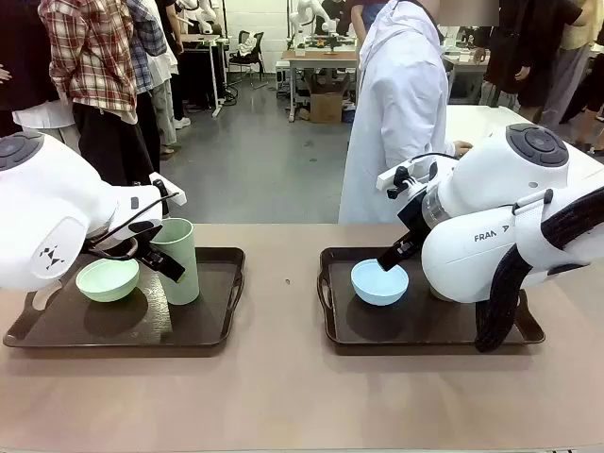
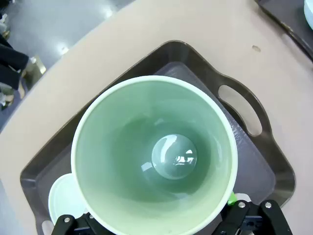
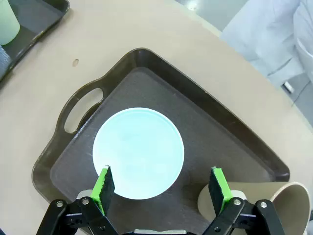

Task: Set up a tray with a mat and arrange the tableware.
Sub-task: Pick up the Picnic Bowl and Reusable plastic cup from the Handle tray in front of the human's position and hold them in the air.

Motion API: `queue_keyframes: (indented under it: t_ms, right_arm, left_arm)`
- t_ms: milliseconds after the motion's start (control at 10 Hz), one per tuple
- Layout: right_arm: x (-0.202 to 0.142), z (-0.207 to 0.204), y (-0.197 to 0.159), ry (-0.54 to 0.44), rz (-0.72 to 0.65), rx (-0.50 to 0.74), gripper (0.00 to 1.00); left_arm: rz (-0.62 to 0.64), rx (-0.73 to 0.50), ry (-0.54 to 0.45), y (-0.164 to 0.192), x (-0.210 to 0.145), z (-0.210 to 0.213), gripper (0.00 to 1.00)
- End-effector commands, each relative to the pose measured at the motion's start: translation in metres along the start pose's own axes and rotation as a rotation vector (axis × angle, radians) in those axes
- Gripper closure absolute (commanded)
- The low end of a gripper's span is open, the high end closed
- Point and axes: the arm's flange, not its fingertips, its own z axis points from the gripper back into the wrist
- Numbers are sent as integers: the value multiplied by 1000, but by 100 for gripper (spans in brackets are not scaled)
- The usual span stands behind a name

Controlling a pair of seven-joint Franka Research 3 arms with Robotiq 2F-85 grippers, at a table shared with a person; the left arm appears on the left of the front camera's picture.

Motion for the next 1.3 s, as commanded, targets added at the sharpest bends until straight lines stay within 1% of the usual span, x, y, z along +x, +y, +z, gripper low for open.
queue_keyframes:
  t_ms: [0,1100,1200]
  right_arm:
    - [0,0,0,0,0,0,0]
    - [0,0,0,0,1,0,0]
    - [-5,30,3,45,14,8,0]
  left_arm:
    - [-1,0,-1,0,0,0,0]
    - [-1,0,-1,0,0,0,0]
    - [-2,0,0,-1,0,0,0]
